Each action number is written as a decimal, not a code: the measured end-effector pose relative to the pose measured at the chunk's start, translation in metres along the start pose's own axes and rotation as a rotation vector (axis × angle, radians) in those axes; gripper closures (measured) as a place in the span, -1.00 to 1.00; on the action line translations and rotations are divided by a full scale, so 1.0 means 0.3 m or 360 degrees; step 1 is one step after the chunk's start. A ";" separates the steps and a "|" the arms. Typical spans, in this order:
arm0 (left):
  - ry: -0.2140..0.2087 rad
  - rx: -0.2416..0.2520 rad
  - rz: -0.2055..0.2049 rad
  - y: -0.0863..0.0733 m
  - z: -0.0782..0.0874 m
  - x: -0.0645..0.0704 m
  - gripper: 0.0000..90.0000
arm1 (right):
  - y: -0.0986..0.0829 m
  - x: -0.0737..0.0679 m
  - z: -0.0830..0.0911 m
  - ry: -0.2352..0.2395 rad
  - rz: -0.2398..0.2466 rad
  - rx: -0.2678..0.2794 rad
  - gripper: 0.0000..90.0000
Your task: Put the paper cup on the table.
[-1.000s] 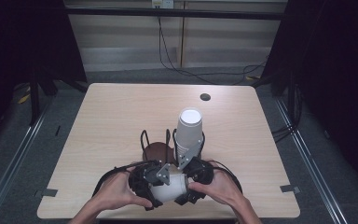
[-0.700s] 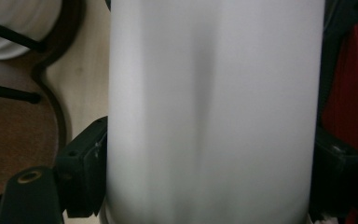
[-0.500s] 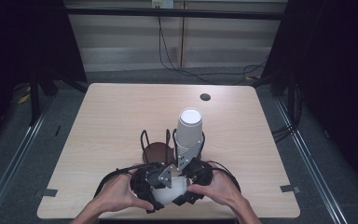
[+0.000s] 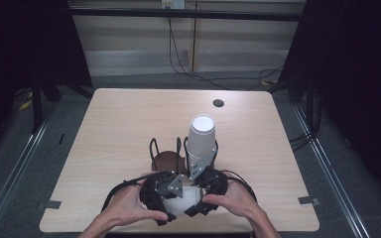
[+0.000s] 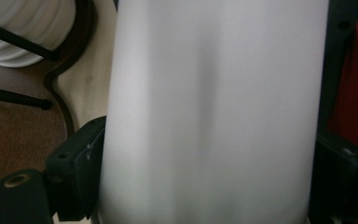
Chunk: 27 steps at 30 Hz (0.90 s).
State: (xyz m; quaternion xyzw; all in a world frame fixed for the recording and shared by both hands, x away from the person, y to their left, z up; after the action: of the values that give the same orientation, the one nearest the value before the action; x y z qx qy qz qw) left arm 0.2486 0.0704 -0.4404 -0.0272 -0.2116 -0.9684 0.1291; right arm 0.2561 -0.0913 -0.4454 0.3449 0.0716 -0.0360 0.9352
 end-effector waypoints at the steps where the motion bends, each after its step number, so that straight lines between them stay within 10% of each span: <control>1: 0.0000 0.0000 0.0000 0.000 0.000 0.000 -0.74 | 0.000 0.000 0.000 0.0000 0.0000 0.0000 -0.46; 11: -0.0083 0.0195 -0.0023 -0.017 0.012 -0.017 -0.73 | -0.004 0.004 0.006 -0.0001 -0.0010 0.0011 -0.46; 27: -0.0260 0.0390 0.0111 -0.032 0.062 -0.062 -0.68 | -0.013 -0.001 0.015 0.0004 -0.0036 0.0019 -0.46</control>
State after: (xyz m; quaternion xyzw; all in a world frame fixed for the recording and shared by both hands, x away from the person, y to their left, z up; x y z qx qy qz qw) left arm 0.2640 0.0912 -0.4293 -0.0974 -0.3371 -0.9247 0.1475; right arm 0.2560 -0.0971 -0.4445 0.3497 0.0763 -0.0465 0.9326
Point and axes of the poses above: each handheld gripper's, and its own axes: z roughly backward along the jaws, y roughly out of its top, x roughly to its right, the point moved 2 cm from there along -z, roughly forward along the jaws, and after that the axes turned 14 degrees about z, right-handed, at the moved point
